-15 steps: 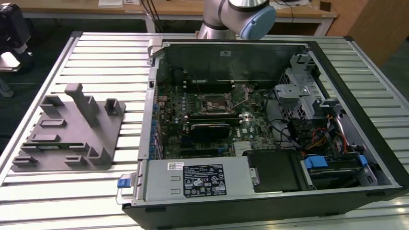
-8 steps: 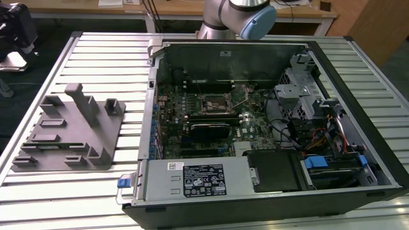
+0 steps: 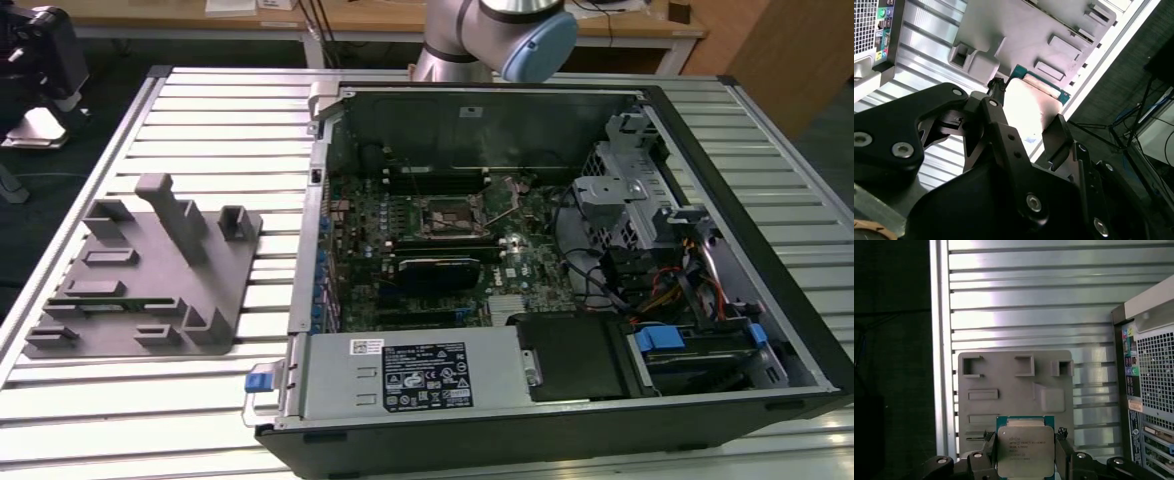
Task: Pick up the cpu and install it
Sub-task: 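Pick up the cpu and move it towards the insertion slot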
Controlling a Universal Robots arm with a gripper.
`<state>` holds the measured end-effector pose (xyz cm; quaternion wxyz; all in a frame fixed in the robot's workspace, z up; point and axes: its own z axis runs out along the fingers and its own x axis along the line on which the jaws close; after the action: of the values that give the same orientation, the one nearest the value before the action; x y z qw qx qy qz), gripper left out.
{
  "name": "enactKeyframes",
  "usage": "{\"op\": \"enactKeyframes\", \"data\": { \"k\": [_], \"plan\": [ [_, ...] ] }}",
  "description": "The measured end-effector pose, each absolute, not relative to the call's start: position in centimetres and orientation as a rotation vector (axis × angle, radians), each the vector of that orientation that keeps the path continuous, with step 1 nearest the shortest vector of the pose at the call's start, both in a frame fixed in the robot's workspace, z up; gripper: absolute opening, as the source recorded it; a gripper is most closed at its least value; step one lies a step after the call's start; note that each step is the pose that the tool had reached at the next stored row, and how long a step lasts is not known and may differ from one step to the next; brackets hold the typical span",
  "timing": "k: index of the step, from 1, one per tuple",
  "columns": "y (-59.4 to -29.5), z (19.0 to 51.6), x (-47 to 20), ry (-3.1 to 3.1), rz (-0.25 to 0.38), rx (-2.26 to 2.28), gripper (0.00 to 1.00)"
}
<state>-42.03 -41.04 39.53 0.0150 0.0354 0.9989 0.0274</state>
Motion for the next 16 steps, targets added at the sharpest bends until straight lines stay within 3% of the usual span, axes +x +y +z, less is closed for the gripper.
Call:
{"op": "enactKeyframes", "data": {
  "k": [16],
  "plan": [
    [-40.9,39.5,-40.3,3.108,0.085,0.110,0.55]
  ]
}}
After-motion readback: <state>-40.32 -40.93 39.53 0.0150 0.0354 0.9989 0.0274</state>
